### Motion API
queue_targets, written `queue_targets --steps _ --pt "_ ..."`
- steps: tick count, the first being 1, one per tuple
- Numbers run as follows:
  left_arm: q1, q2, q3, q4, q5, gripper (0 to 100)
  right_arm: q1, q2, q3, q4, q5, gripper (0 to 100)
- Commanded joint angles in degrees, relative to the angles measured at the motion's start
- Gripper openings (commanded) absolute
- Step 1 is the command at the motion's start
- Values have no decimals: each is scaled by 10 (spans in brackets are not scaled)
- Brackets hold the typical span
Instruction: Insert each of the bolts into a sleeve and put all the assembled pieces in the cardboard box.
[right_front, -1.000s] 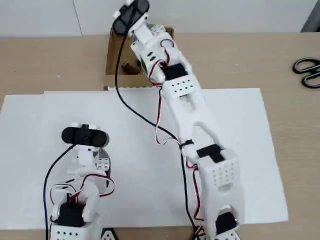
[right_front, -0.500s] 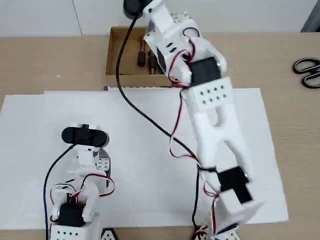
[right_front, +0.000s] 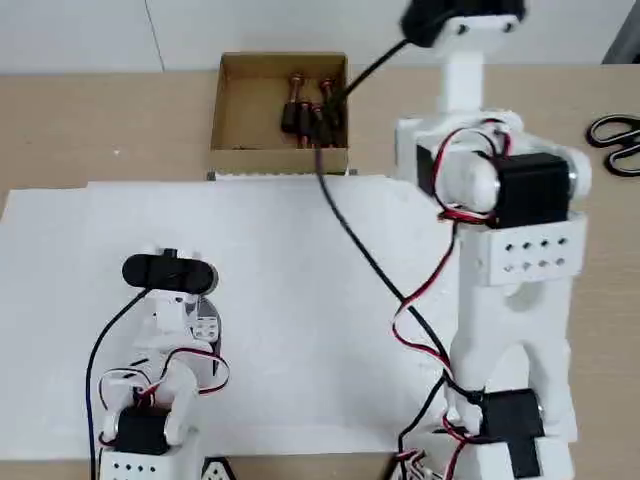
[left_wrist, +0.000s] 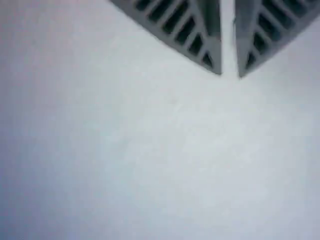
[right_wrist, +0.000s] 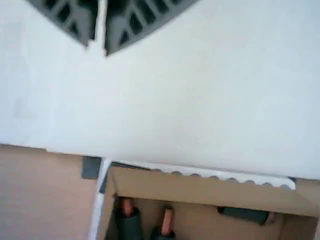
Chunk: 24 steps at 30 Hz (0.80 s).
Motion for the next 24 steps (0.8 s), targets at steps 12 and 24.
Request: queue_targets --steps 12,24 --pt "0 -4 -2 -14 2 7 34 -356 564 -173 -25 4" --pt "0 -4 -2 -14 2 7 33 -684 1030 -379 -19 4"
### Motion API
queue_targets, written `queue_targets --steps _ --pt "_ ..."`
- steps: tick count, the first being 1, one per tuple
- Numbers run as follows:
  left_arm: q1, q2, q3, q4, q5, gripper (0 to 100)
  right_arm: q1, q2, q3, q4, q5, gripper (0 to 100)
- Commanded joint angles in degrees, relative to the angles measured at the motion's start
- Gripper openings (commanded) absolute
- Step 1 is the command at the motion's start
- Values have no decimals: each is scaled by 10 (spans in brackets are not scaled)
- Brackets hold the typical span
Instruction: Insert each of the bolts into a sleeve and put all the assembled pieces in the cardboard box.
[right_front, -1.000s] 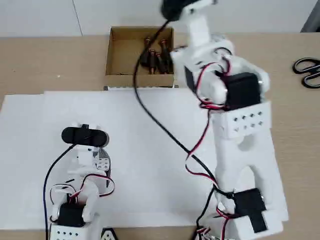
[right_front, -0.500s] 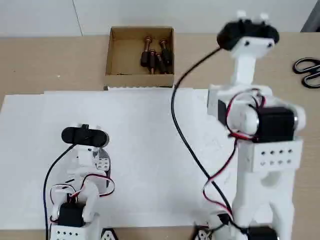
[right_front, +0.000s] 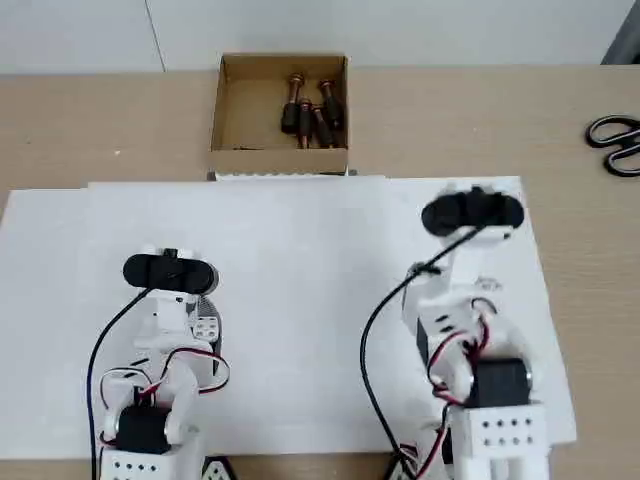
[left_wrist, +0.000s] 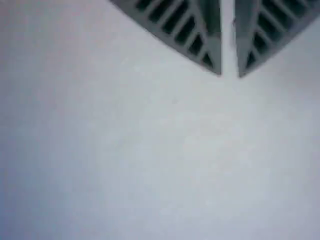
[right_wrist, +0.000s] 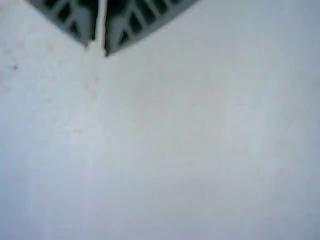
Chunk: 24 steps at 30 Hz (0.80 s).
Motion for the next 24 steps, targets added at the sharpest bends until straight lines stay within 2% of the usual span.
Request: queue_targets --steps 1,5,11,24 --pt "0 -4 -2 -14 2 7 6 -77 88 -37 4 4" --pt "0 -4 -2 -14 2 7 3 -160 191 -53 52 4" --pt "0 -4 -2 -14 2 7 3 -321 299 -41 69 4" --pt "0 -4 -2 -14 2 7 7 -320 324 -31 69 4"
